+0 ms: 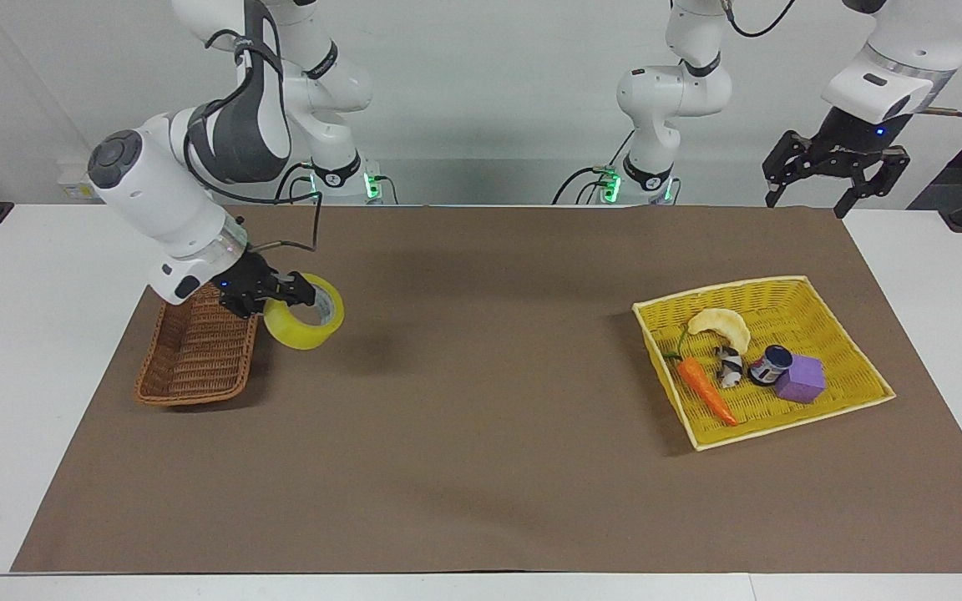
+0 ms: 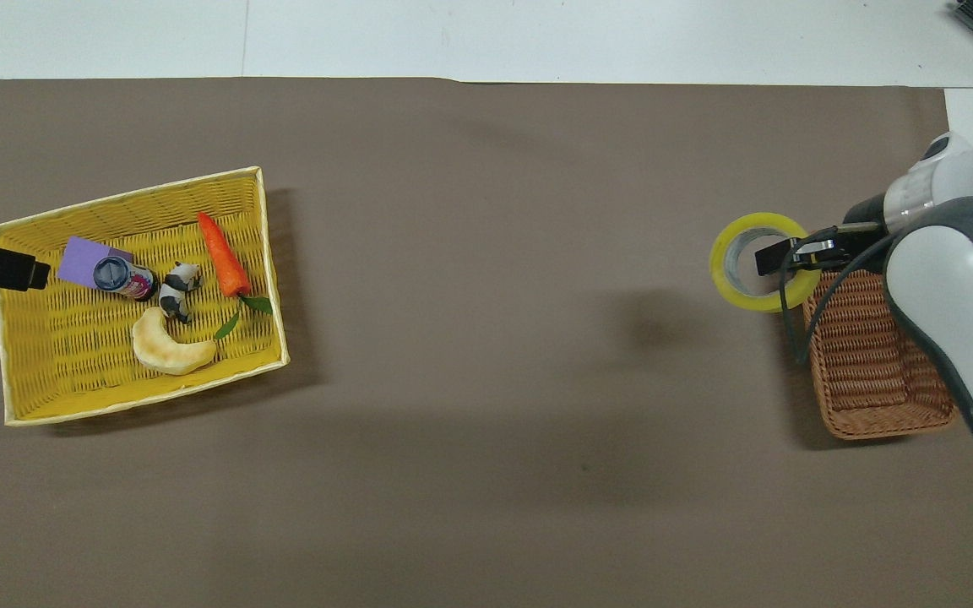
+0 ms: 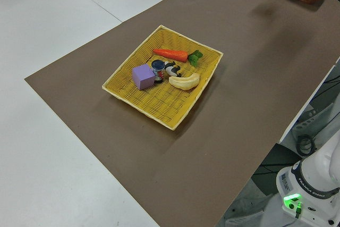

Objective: Move tape to another basket
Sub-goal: 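Carry the tape with the right gripper over the brown wicker basket, then lower the tape into the wicker basket and open the right gripper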

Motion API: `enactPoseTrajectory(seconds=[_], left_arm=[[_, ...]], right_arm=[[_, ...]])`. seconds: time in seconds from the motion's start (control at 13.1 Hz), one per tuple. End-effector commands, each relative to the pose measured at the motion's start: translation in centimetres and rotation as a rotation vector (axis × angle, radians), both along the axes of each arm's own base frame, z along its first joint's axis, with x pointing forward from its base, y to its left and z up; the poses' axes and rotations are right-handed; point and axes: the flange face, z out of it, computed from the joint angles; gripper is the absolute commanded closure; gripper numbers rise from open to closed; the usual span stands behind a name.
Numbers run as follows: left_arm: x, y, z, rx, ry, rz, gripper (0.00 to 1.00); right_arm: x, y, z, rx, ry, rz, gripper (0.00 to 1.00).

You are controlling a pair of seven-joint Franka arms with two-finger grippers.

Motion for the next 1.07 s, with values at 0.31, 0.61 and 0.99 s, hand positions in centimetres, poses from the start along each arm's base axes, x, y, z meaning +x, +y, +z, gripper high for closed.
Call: enactPoseTrajectory(seconds=[0.31, 0.61, 0.99], left_arm=[[-0.3, 0.0, 1.0, 0.029, -0.011, -0.013, 0.0], [-0.9, 0.2, 1.3, 0.03, -0.009, -0.009, 0.0], [-0.9, 0.2, 1.3, 0.03, -0.009, -0.009, 0.0]], right_arm=[[-0.2, -9.0, 0.4, -0.245, 0.005, 0.075, 1.0], [-1.5, -13.0, -1.8, -0.361, 0.051, 0.036, 1.0], [-3.8, -14.6, -9.7, -0.467, 0.088, -0.021, 0.95]])
